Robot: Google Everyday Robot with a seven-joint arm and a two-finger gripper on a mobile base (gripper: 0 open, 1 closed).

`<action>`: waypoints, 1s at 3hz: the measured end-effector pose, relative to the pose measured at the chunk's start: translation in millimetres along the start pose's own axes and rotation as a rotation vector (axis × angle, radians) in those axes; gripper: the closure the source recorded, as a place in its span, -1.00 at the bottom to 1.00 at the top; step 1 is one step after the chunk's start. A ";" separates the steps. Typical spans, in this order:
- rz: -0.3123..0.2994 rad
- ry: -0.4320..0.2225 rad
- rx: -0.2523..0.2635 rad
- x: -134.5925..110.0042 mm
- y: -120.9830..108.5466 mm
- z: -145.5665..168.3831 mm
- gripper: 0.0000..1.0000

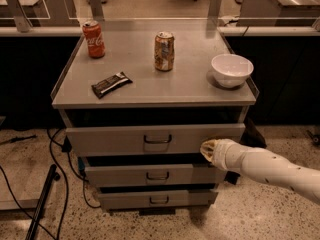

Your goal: Close top drawer

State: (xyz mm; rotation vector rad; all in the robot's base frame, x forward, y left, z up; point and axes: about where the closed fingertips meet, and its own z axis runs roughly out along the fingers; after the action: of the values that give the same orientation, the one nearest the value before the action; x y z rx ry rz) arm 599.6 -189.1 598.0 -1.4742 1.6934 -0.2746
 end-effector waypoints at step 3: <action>0.093 -0.002 -0.109 -20.6 -4.6 -66.7 1.00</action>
Offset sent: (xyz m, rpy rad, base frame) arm -0.0639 -0.0080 0.0417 0.0131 0.1931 0.0330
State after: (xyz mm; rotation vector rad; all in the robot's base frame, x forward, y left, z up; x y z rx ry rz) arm 554.5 -195.5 651.1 -1.4685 1.7937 -0.1331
